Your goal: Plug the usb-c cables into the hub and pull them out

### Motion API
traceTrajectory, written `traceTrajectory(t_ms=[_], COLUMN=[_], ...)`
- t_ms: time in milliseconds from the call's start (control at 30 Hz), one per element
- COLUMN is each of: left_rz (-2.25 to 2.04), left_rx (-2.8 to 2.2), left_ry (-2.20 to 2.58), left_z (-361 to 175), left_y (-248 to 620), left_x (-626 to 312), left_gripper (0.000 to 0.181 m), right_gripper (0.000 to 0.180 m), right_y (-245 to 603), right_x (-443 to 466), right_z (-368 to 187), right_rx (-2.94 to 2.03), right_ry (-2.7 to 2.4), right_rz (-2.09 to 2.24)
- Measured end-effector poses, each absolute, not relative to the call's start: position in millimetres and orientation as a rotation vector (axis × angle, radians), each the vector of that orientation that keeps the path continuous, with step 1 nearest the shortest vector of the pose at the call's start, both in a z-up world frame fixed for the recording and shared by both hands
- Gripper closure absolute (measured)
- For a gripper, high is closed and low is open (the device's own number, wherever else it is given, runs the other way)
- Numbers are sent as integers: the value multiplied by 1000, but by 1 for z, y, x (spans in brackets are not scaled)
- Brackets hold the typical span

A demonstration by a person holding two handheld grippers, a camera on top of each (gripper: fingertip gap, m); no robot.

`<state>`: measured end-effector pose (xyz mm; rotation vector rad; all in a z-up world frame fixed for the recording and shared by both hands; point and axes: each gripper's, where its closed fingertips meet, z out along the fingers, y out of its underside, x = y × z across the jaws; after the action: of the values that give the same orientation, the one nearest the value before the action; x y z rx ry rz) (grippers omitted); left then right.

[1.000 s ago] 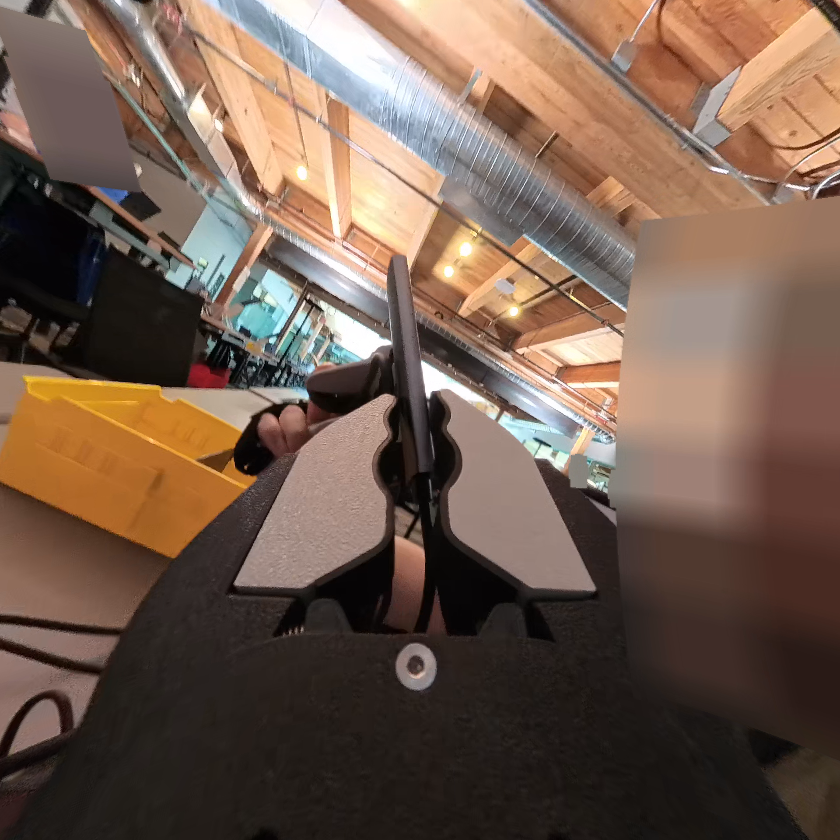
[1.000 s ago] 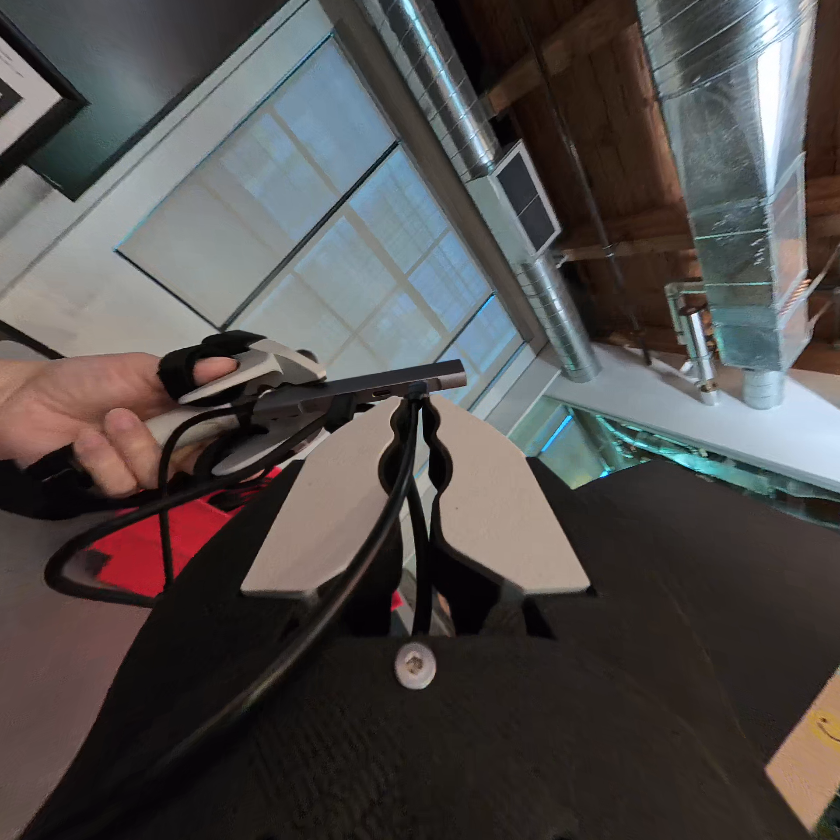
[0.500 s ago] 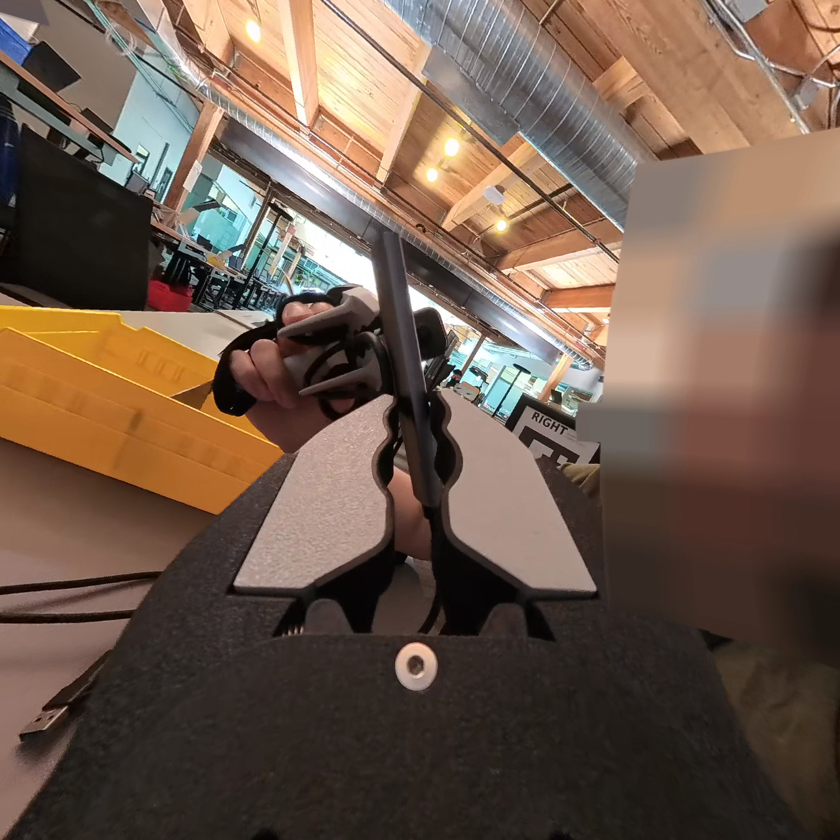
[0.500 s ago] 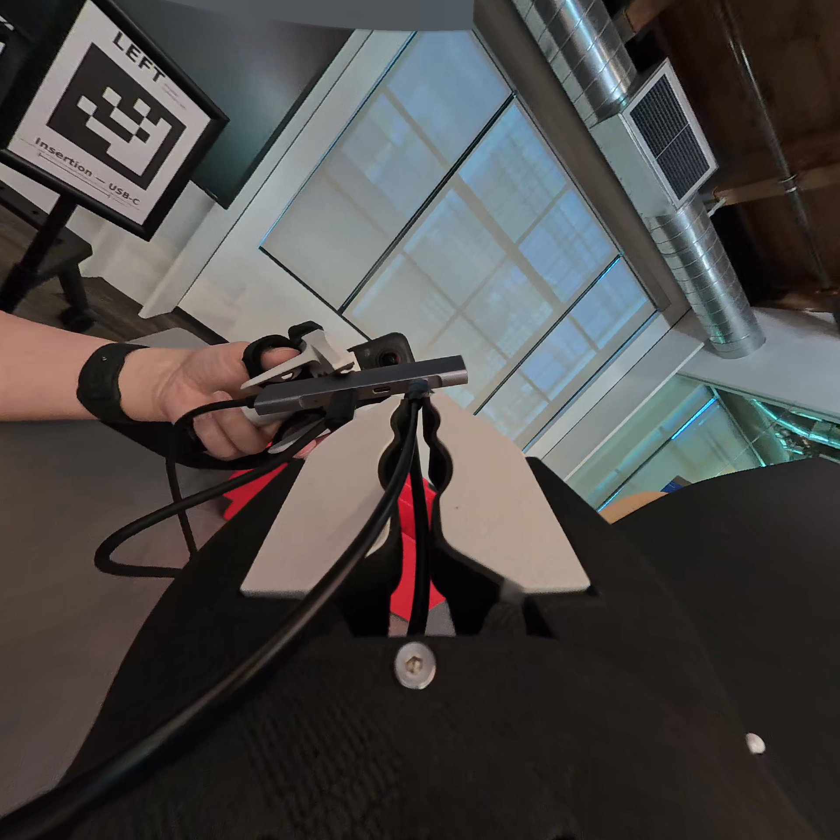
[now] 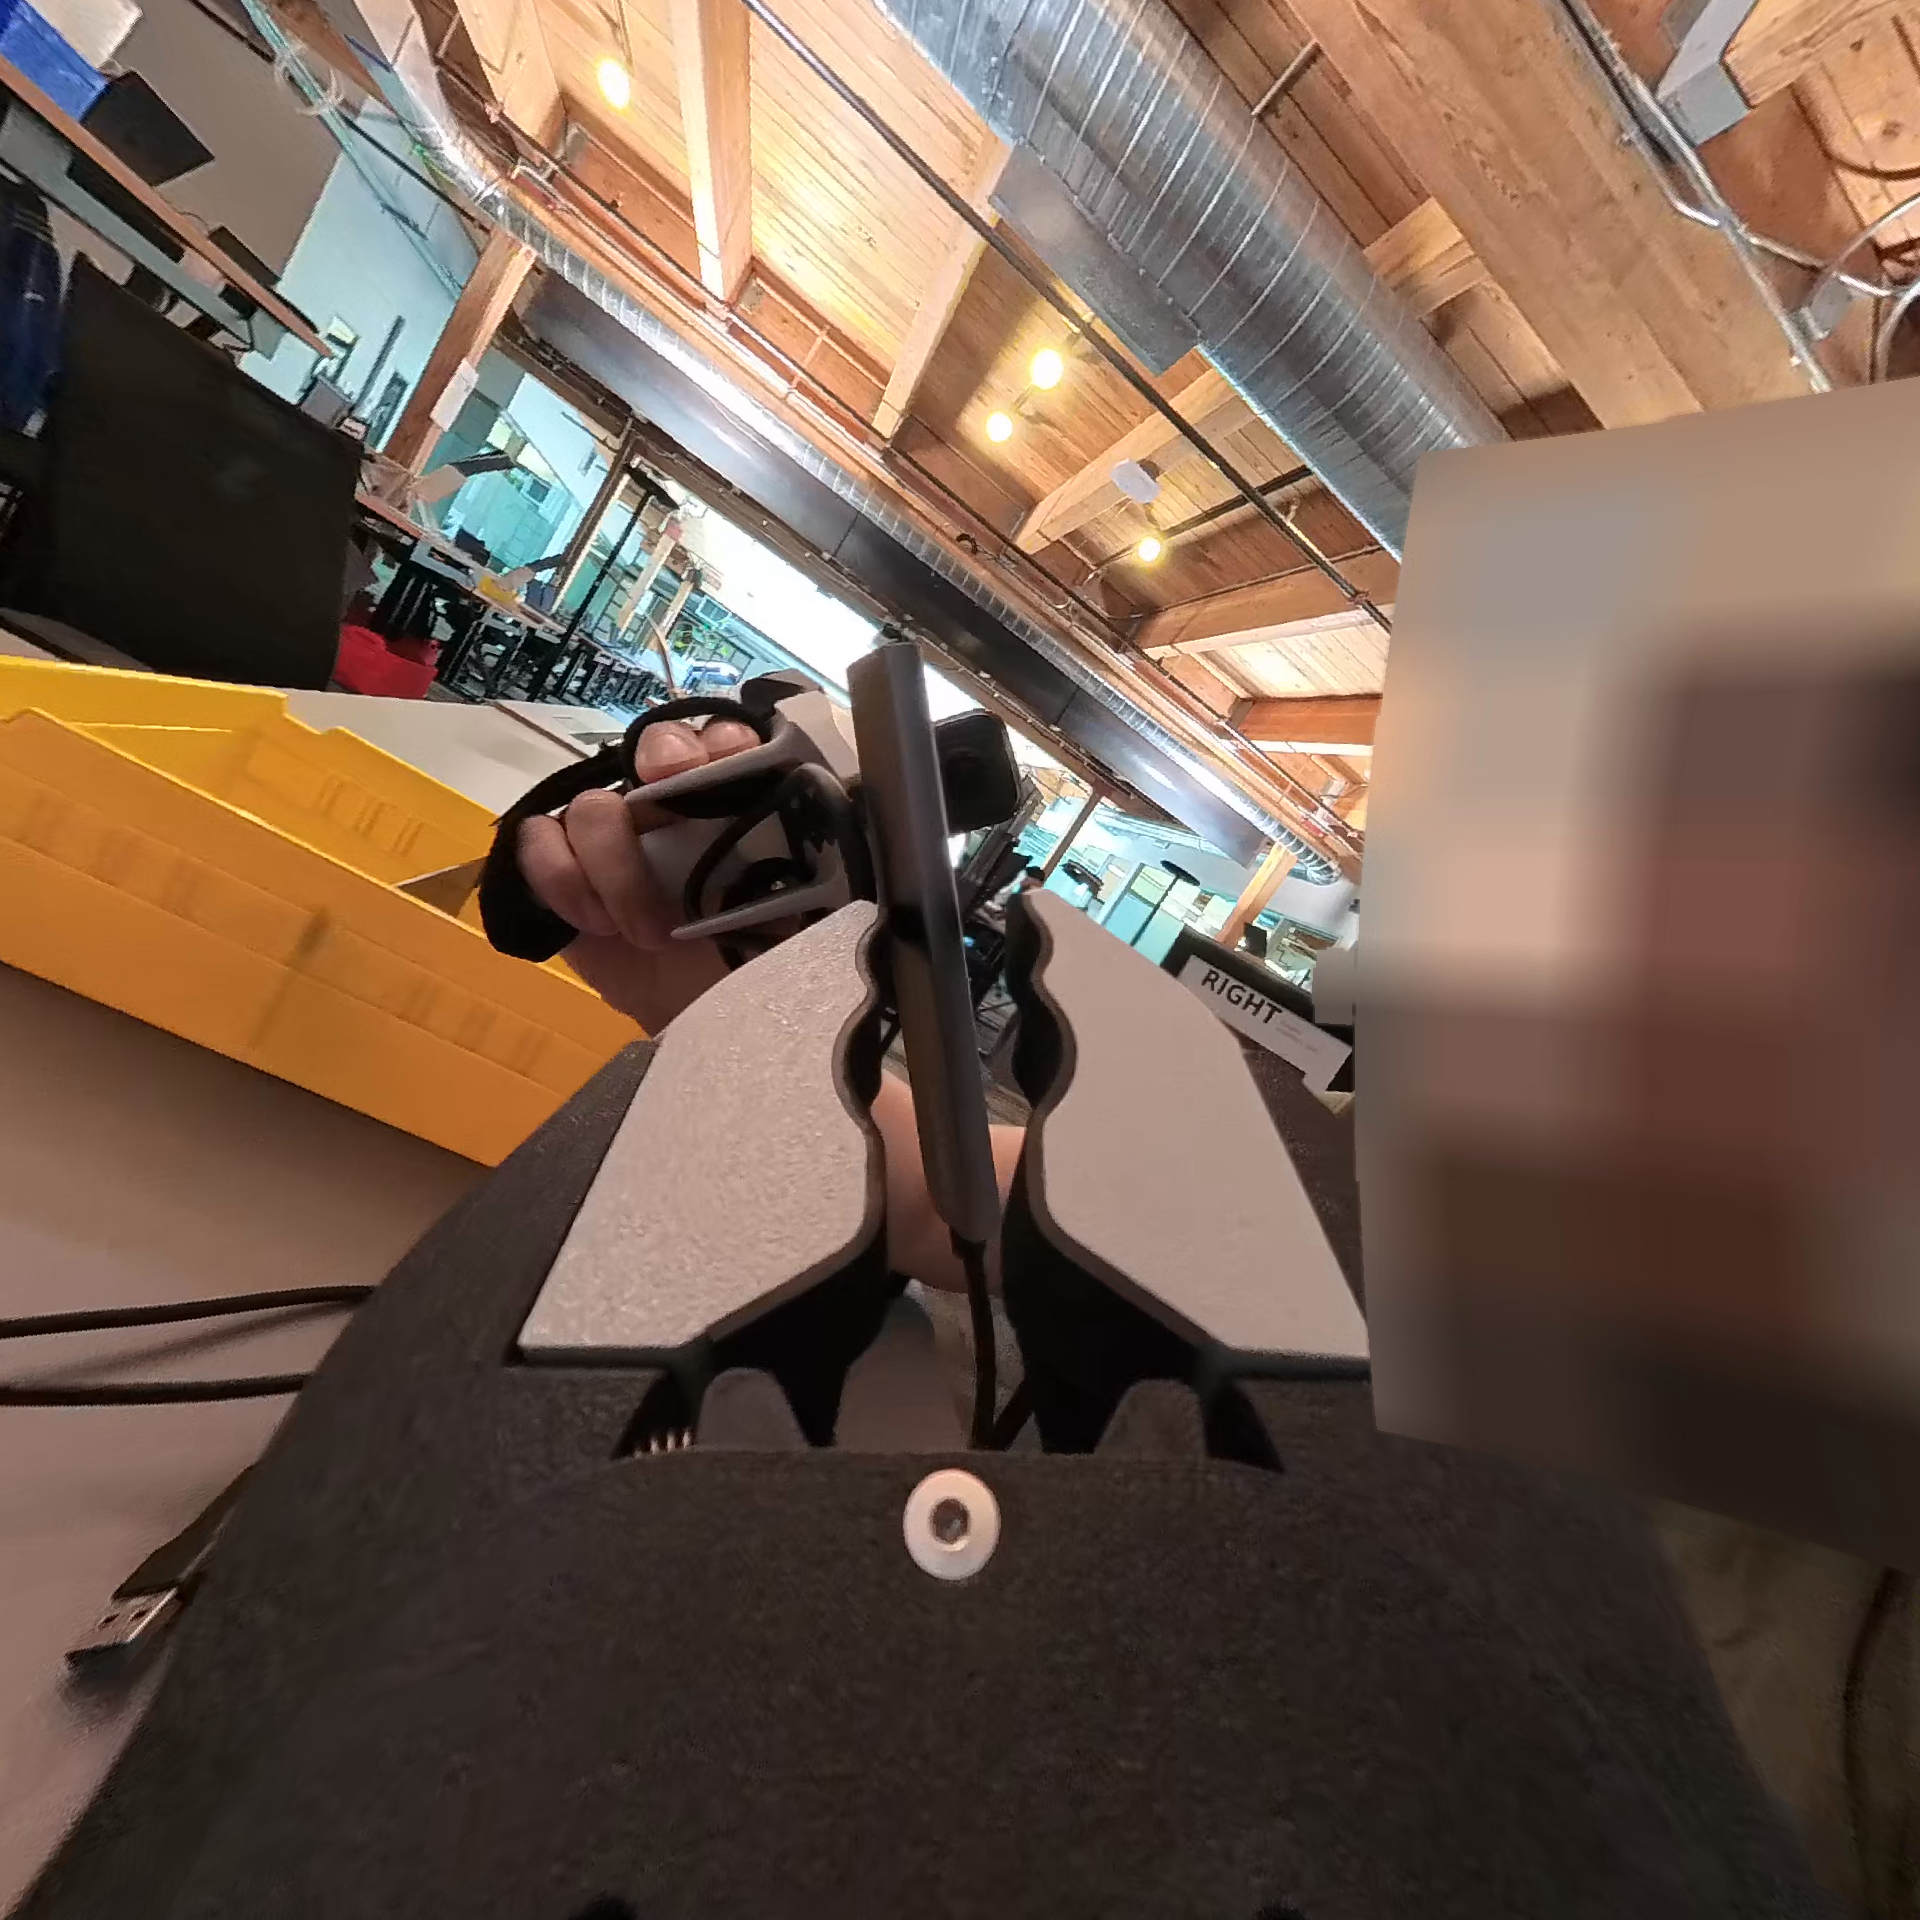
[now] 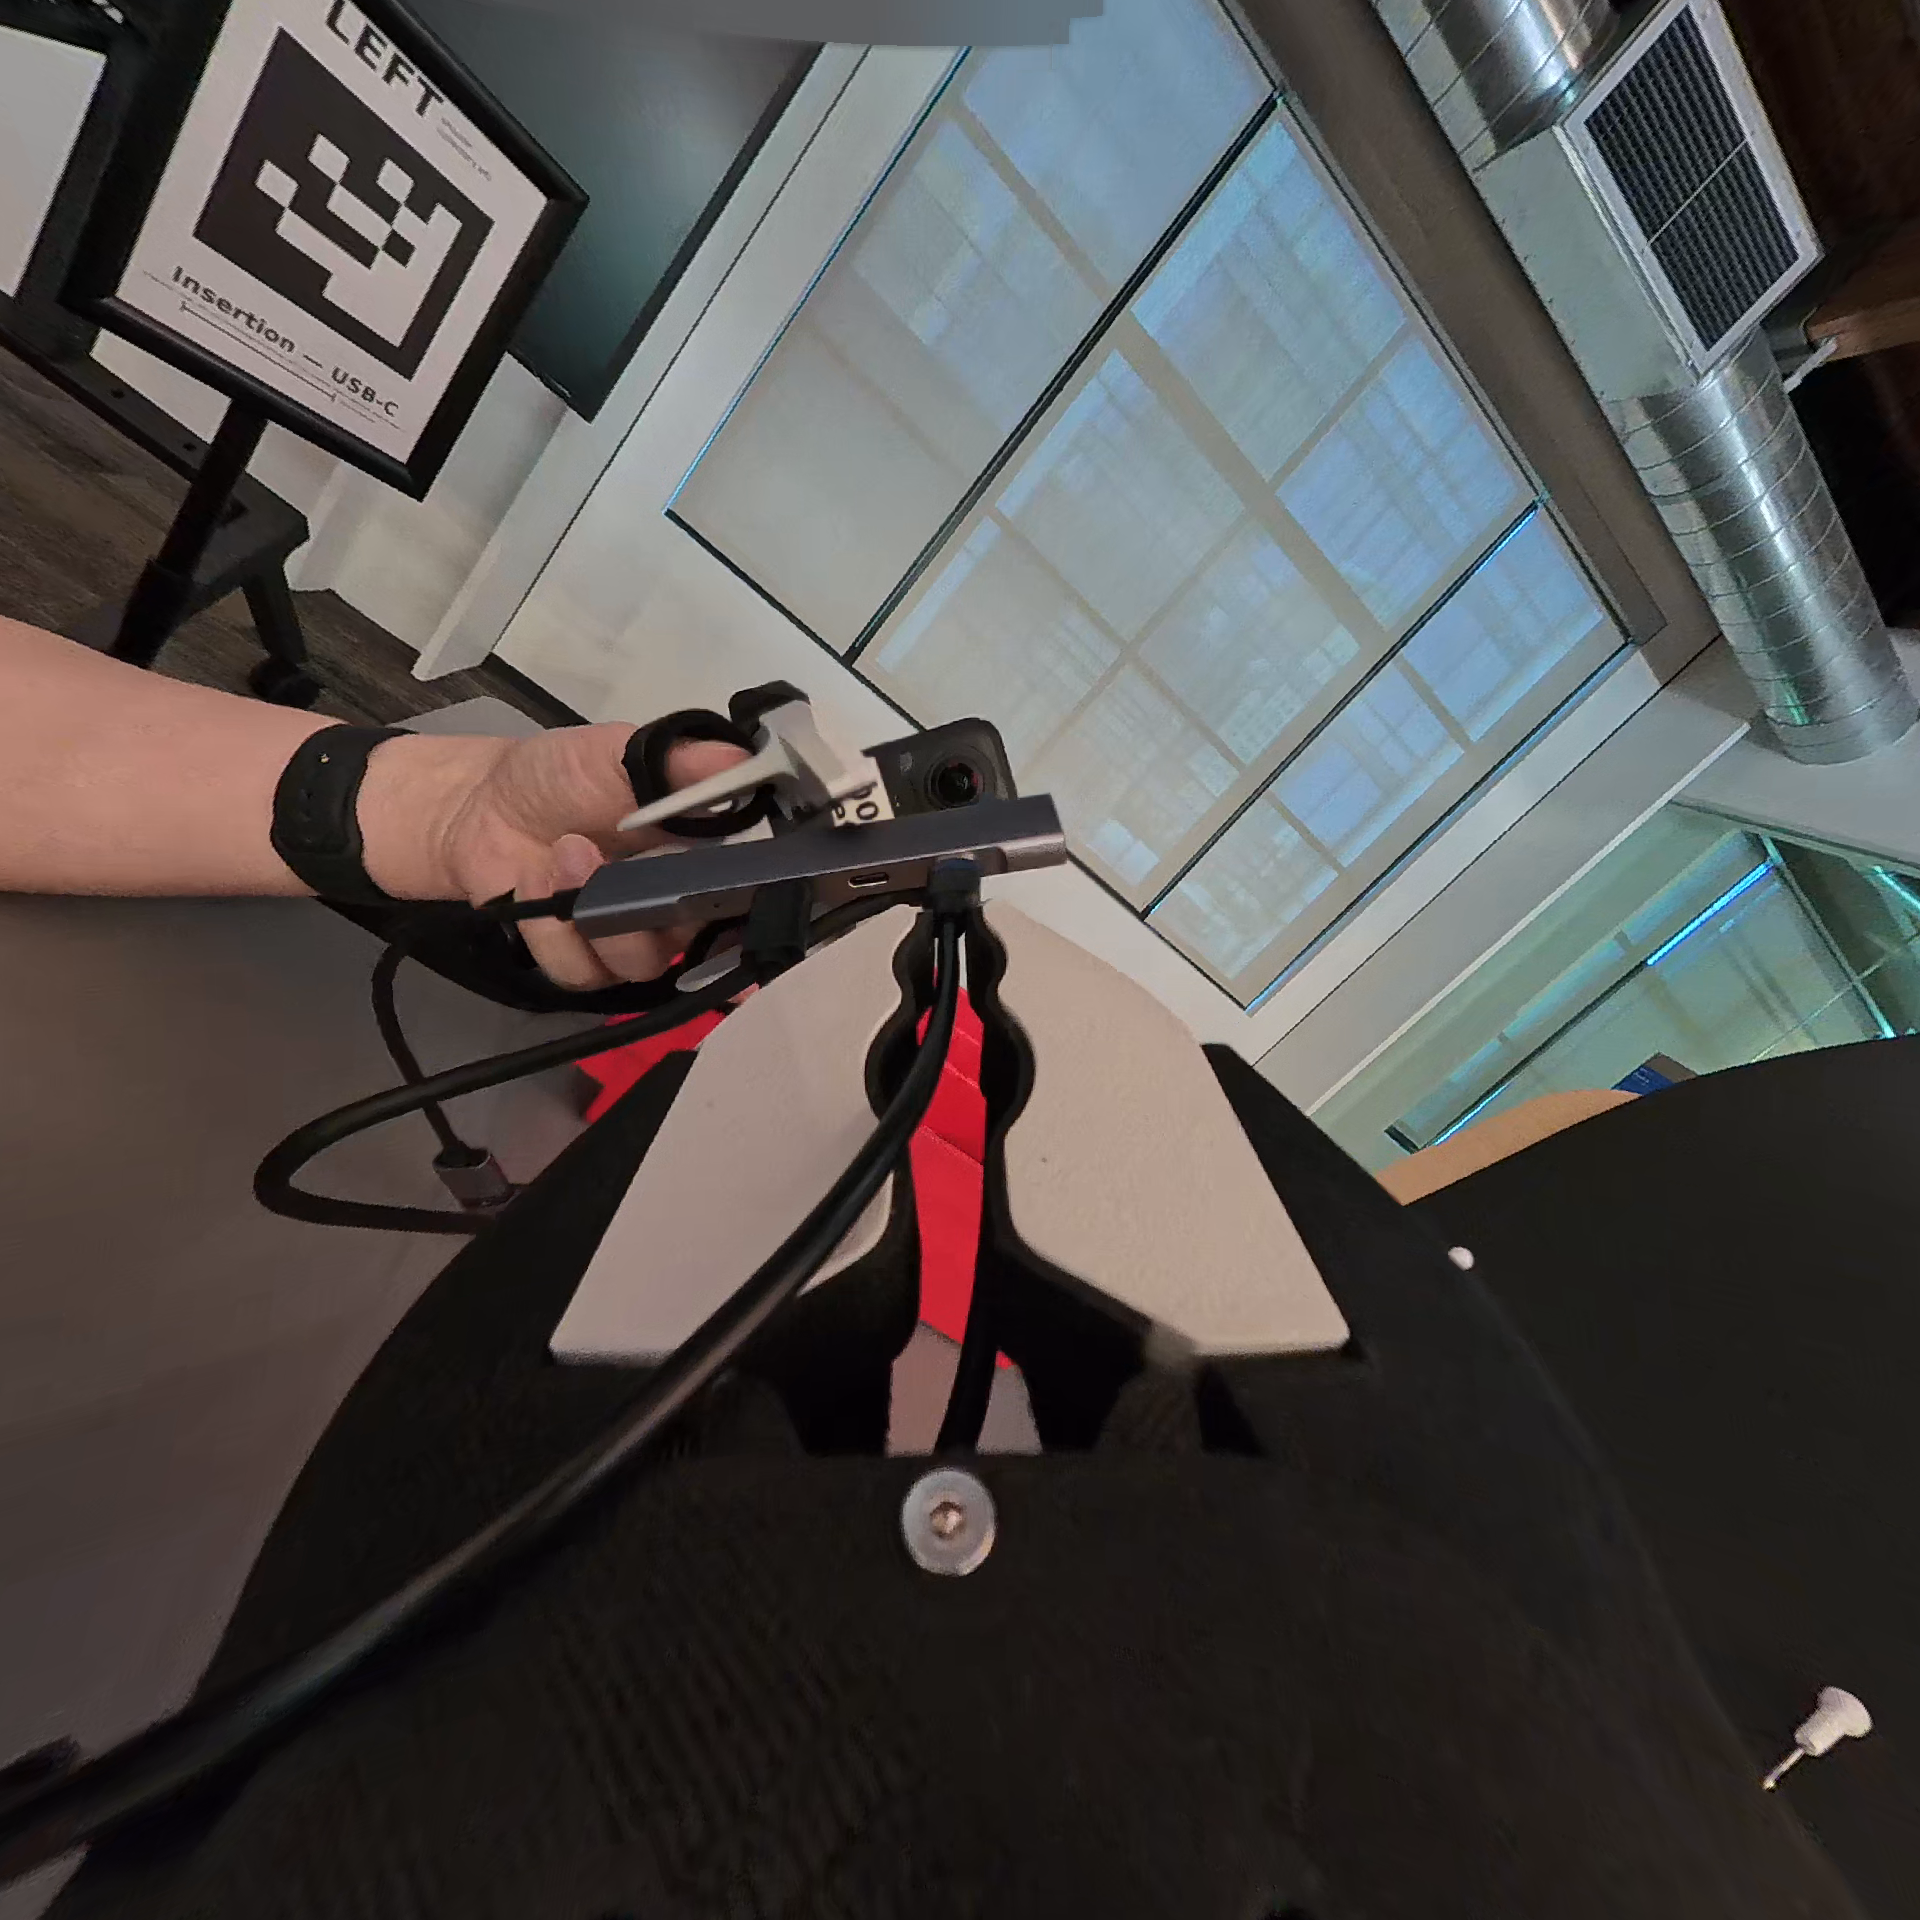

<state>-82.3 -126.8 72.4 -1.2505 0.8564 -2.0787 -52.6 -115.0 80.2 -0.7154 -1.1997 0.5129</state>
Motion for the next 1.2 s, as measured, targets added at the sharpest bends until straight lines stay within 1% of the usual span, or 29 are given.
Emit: traceTrajectory(t_ms=[67,233,300,467,700,1000,1200], left_rz=[-2014,-1864,-1850,-1972,-2130,-2110,-2009], left_rx=[-1304,-1418,-1435,-1443,-1402,-1396,-1367], left_ry=[861,884,902,918,972,1036,1015], left_z=[66,52,49,49,51,49,52], left_y=[-122,-113,-112,-121,-135,-142,-137], left_x=[-80,-79,-79,-78,-78,-76,-72], left_gripper=[169,172,172,172,172,171,171], right_gripper=[173,173,173,173,173,172,173], right_y=[-112,-108,-109,-118,-125,-131,-128], right_x=[-53,-55,-54,-54,-55,-53,-48], right_z=[76,67,65,67,69,66,68], right_rx=[-730,-770,-777,-755,-844,-826,-808], right_ry=[-1220,-1291,-1315,-1346,-1344,-1347,-1364], right_rz=[481,411,399,442,703,825,709])
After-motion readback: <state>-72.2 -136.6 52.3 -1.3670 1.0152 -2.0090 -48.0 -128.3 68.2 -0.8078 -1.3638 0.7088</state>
